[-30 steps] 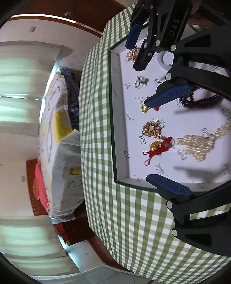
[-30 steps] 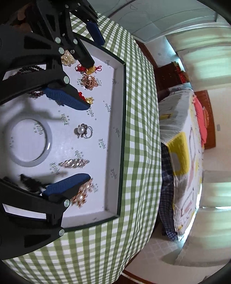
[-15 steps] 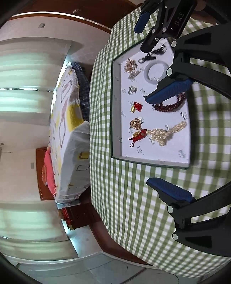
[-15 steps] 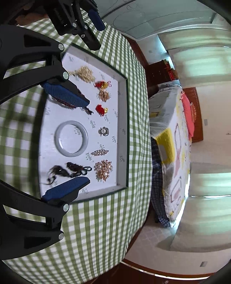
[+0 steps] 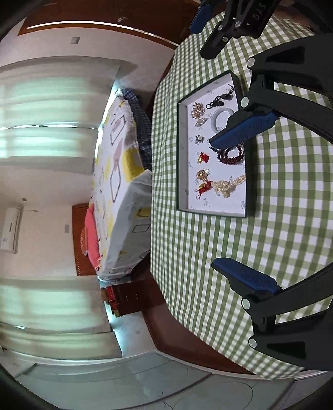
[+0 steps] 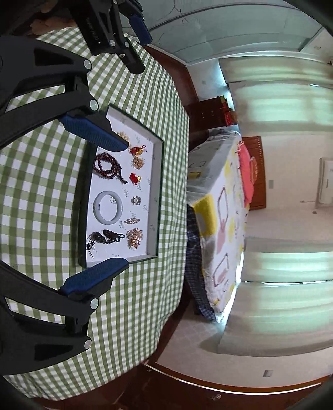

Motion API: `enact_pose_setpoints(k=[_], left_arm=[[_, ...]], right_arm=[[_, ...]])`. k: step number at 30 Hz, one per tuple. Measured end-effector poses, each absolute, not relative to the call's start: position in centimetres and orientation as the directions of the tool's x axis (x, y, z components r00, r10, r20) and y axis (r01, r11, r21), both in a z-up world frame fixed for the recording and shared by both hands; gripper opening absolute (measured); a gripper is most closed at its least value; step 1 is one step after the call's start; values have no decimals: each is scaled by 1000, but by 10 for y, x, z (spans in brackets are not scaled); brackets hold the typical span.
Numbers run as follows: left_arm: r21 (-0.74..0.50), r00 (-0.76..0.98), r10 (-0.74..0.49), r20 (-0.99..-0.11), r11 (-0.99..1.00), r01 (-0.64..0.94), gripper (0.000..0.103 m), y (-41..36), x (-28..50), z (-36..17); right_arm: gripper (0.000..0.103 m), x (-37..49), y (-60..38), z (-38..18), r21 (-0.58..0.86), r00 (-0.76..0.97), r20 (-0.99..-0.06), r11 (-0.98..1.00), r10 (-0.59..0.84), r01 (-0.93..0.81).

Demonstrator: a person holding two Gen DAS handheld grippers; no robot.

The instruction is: Organize jewelry

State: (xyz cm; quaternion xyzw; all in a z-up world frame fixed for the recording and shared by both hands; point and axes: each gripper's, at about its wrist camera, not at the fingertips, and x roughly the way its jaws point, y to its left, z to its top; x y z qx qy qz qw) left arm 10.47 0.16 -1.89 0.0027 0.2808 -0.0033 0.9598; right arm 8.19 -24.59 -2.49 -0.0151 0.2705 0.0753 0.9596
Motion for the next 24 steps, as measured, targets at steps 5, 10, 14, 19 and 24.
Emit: enact_pose_setpoints(k=[5, 10, 14, 19, 24], left_arm=[[-7, 864, 18, -503, 1000, -24, 84, 14, 79, 0], [-26, 883, 23, -470, 999, -40, 84, 22, 57, 15], [-22, 893, 24, -450, 999, -37, 84, 21, 47, 21], [-20, 899, 18, -438, 999, -29, 84, 19, 40, 23], [-20, 901, 15, -433, 999, -26, 84, 19, 37, 23]], right_arm=[[83, 55, -245, -8, 11, 860, -488, 986, 148, -164], [83, 34, -247, 4, 9, 873, -463, 985, 156, -172], [83, 23, -249, 10, 9, 879, -449, 985, 159, -174], [83, 15, -250, 10, 12, 881, -445, 985, 161, -174], [83, 13, -251, 10, 12, 884, -438, 985, 162, -174]])
